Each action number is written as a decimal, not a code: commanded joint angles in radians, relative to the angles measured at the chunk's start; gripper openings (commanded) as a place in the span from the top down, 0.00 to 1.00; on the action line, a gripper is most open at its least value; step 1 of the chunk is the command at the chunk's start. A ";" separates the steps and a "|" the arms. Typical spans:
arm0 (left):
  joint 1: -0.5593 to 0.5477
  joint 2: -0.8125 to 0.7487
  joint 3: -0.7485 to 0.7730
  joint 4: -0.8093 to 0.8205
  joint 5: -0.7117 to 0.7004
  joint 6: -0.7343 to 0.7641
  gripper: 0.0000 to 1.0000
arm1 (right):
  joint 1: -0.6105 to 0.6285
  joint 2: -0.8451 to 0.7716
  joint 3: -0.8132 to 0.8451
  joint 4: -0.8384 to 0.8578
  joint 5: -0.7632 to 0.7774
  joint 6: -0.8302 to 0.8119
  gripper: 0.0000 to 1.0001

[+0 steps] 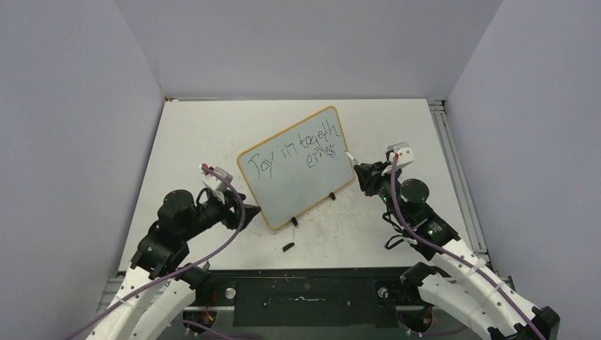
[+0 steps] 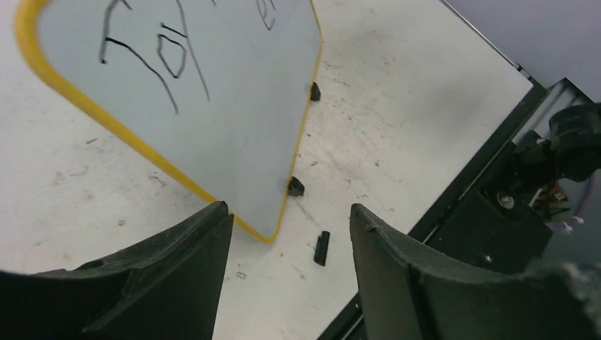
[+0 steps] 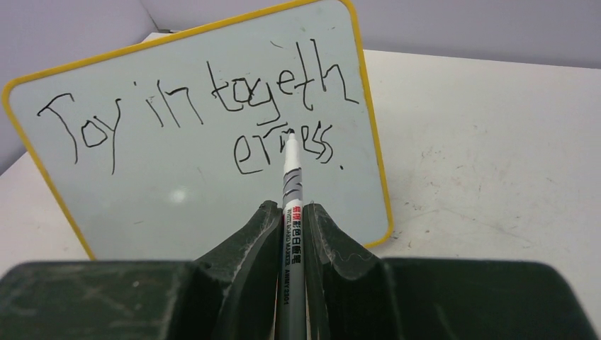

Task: Write a sentence on the whiteboard
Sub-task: Close the whiteboard marker at the center of the board.

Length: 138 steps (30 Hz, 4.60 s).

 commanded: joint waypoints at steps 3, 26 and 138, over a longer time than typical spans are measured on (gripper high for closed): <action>-0.371 0.103 0.033 -0.045 -0.330 -0.102 0.42 | 0.001 -0.066 0.032 -0.111 -0.061 0.057 0.95; -0.771 0.736 -0.077 0.243 -0.542 -0.278 0.52 | 0.001 -0.164 -0.005 -0.210 -0.060 0.071 0.95; -0.523 0.338 0.052 0.129 0.233 0.271 1.00 | -0.008 0.336 0.320 -0.651 -1.168 0.044 0.95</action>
